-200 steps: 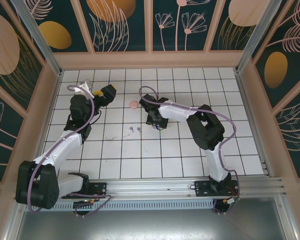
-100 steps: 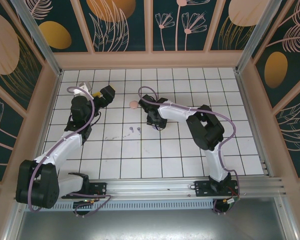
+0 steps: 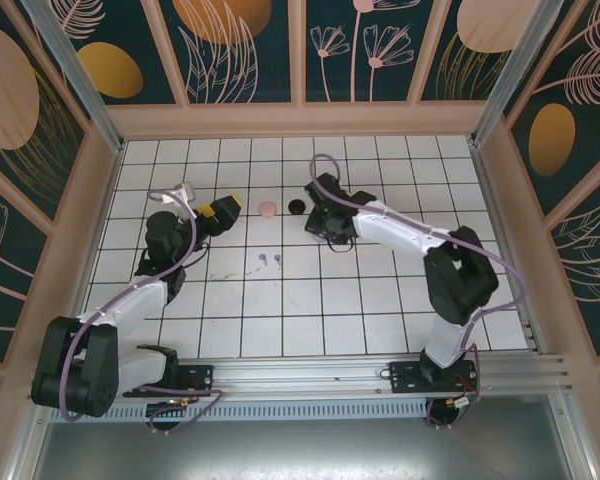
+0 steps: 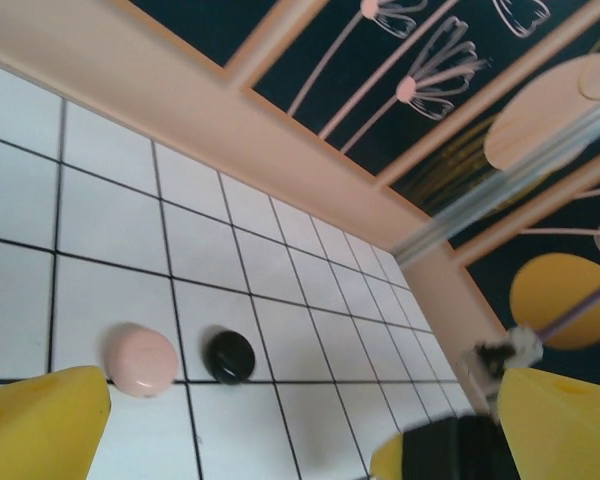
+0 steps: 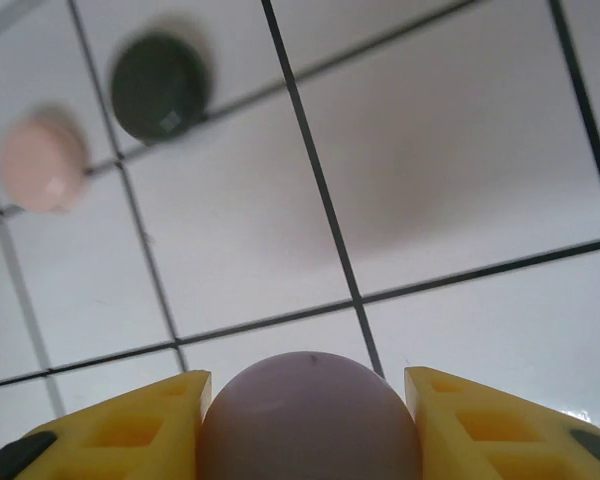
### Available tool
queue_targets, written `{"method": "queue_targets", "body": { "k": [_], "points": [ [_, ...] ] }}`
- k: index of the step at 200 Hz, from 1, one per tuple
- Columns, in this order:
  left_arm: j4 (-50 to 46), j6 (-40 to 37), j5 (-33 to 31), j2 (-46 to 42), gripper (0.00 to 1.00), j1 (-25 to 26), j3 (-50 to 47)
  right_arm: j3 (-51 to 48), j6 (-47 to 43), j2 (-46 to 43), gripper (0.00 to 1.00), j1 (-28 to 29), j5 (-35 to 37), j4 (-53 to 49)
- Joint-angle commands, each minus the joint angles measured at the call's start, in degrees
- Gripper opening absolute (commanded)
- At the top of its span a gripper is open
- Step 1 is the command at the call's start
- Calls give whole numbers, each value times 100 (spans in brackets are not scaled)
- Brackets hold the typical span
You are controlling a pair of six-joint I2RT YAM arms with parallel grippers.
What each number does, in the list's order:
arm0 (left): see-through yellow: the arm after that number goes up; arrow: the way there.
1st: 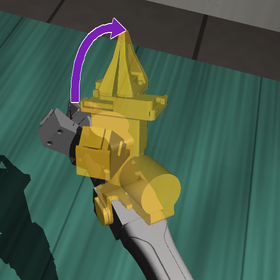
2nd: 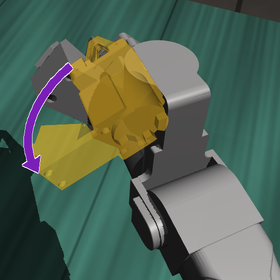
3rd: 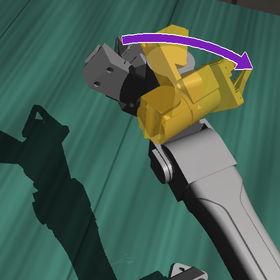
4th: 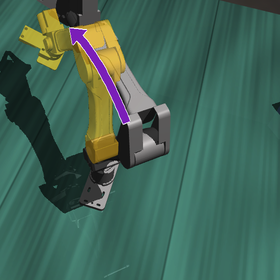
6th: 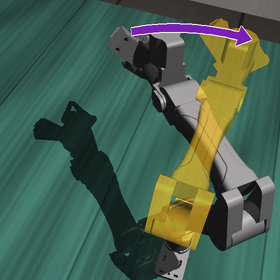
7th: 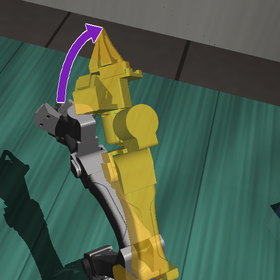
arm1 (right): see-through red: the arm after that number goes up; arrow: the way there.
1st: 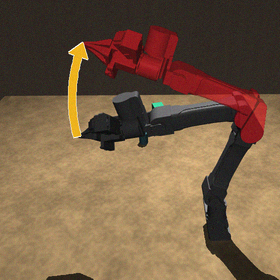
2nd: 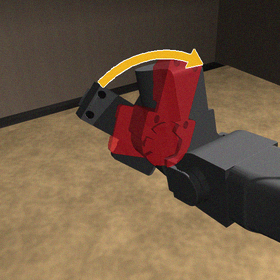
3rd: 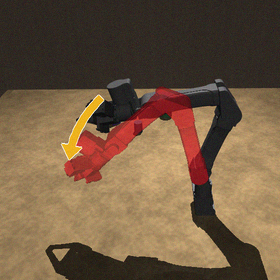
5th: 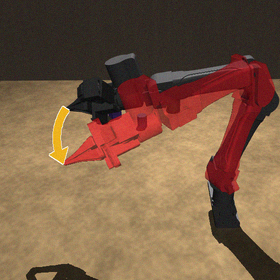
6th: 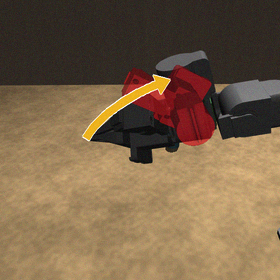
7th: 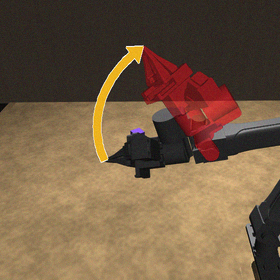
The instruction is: Insert the wireless bluetooth earbuds into the charging case
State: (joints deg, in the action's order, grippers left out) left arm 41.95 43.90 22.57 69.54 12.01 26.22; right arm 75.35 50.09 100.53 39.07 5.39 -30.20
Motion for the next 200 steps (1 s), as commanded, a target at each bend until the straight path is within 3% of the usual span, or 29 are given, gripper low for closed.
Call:
{"method": "queue_targets", "body": {
  "k": [1,62,112,200],
  "points": [
    [866,188,594,119,99,180,-180,-34,36,-367,40,-185,-411,473],
    [2058,378,27,1035,97,1250,-205,338,536,-538,40,-357,-1123,915],
    [3425,865,-334,2159,91,1658,-77,302,969,-578,40,-348,-1380,1194],
    [4042,956,-735,3526,74,2266,769,188,1181,-578,40,-321,-1418,1332]
  ]
}}
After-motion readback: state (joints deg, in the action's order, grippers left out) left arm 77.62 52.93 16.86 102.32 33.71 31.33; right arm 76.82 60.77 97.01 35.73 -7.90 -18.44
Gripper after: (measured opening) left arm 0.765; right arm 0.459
